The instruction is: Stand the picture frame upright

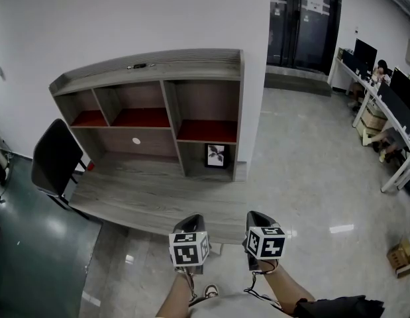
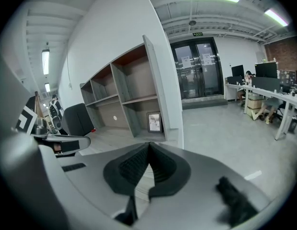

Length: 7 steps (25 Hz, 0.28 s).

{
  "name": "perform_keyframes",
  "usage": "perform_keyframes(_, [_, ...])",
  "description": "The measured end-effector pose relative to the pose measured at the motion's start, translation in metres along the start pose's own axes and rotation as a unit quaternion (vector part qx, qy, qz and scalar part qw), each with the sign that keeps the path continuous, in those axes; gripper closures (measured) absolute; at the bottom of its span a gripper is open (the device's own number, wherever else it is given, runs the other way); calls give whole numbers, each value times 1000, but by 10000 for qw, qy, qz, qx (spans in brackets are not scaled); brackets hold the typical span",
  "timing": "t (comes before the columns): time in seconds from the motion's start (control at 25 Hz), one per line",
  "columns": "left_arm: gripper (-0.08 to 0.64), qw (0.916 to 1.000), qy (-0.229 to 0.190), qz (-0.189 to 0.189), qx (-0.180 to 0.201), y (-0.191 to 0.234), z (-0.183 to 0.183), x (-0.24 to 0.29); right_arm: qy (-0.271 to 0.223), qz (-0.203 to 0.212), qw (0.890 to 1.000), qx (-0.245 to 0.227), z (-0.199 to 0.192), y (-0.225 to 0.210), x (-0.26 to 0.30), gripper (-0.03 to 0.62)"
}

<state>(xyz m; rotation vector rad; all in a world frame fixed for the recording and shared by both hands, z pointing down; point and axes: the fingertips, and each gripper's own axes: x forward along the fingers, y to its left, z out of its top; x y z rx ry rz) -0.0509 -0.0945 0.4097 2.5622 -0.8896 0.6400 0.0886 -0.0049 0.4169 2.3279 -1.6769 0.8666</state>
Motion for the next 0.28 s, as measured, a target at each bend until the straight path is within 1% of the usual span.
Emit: perform_keyframes(0.28, [546,10000,-3,6,13,2,-1,-6,-15,-4,10000,-61,2,5,-4,561])
